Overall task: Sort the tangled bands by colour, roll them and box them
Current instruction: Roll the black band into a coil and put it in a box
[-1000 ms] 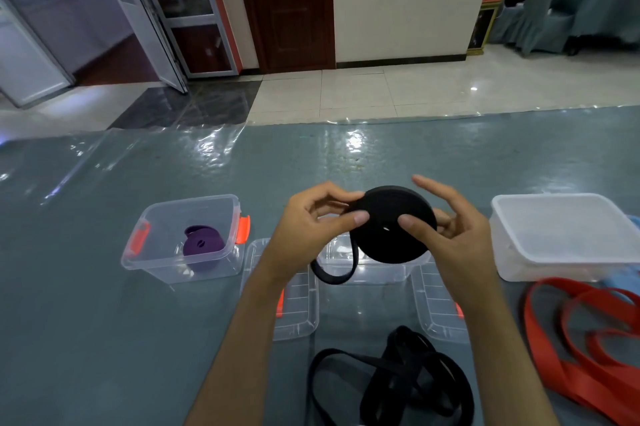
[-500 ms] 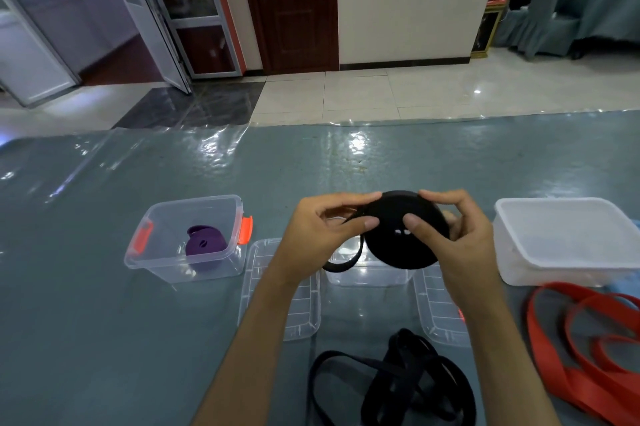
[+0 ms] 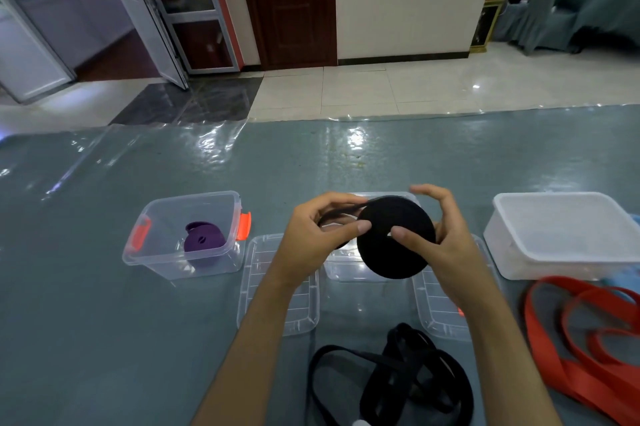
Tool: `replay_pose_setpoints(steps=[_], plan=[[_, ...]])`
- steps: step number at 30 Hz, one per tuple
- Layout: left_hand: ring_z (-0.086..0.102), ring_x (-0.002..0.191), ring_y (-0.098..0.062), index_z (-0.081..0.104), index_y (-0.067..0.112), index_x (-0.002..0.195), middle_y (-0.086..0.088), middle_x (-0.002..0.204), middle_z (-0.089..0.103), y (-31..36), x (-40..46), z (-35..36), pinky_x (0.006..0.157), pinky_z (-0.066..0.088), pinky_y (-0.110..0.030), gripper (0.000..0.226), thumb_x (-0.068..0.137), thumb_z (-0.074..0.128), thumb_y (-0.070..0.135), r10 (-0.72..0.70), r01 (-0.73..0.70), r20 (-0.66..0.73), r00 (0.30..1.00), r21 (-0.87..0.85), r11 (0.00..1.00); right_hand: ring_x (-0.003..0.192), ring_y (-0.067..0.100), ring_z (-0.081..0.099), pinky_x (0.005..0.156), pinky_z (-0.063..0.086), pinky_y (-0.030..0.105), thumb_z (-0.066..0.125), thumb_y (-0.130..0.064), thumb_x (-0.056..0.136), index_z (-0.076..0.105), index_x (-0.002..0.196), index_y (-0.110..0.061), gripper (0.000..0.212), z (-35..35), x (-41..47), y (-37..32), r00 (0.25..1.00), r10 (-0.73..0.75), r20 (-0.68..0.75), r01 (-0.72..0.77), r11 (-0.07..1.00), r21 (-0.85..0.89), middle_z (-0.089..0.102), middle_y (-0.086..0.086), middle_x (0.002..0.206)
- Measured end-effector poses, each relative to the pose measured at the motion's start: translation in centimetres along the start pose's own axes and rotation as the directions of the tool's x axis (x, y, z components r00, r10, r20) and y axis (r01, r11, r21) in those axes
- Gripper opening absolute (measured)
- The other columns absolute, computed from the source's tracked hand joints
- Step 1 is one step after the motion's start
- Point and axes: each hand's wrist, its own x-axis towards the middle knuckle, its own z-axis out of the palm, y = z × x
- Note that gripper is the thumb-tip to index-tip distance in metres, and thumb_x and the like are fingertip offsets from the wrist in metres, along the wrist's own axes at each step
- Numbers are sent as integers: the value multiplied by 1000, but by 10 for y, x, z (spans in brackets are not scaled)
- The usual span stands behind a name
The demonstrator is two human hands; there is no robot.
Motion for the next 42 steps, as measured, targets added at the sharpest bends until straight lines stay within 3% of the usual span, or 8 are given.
replay_pose_setpoints(steps=[4,6,11,14,18,28,37,42], plan=[[78,100,-22,69,26,119,-7,112,79,-3,-1,11,87,59,-26,38,87,86,17,-24,22,-33,999,-73,997,92,18,79,75,62,23,84,-22,88,67,135,-35,52,2,0,-5,995,-93,-46,94,995,26,81,-1,103],[78,99,-26,62,25,117,-9,110,79,-3,-1,15,86,60,-27,40,87,87,17,-38,30,-66,997,-123,992,85,19,80,68,62,25,86,-23,85,68,128,-33,47,4,0,-8,993,-90,-77,93,995,37,81,1,96],[76,107,-26,72,21,95,-6,112,77,-5,1,15,91,60,-32,16,88,85,13,21,-26,-117,993,-42,999,81,31,80,61,63,34,91,-35,73,61,111,-32,49,9,-2,-9,995,-12,-104,22,994,103,81,12,96],[73,111,-25,78,17,106,-6,118,74,-10,-2,13,96,59,-38,18,90,83,12,-1,-4,-89,996,-49,999,82,31,80,64,63,33,91,-36,74,62,111,-33,47,11,-2,-8,983,-22,-180,43,993,114,81,11,98],[70,113,-19,74,18,130,-3,124,72,-12,-6,15,97,56,-28,37,94,79,10,-4,4,-38,999,2,1000,84,30,80,66,63,30,91,-33,74,63,112,-33,47,11,0,-3,963,-22,-267,64,986,151,81,11,98],[78,101,-31,69,11,107,-14,100,79,-23,-14,45,90,64,-42,27,86,86,5,-69,3,-311,948,-208,978,88,34,80,69,63,32,91,-27,76,63,112,-31,45,12,0,4,931,18,-363,71,970,232,80,14,99],[77,103,-33,77,18,100,-18,108,79,-32,-21,47,87,63,-34,20,83,87,18,-245,174,-151,958,-377,910,86,33,79,68,63,33,89,-20,81,66,108,-35,39,12,-10,14,891,42,-452,71,971,229,81,12,94],[79,101,-33,79,16,106,-14,104,81,-39,-34,48,85,63,-33,26,83,90,21,-224,118,-319,921,-319,940,95,35,78,81,64,47,88,-23,82,64,112,-32,40,24,-12,23,893,70,-445,40,972,233,80,14,102]])
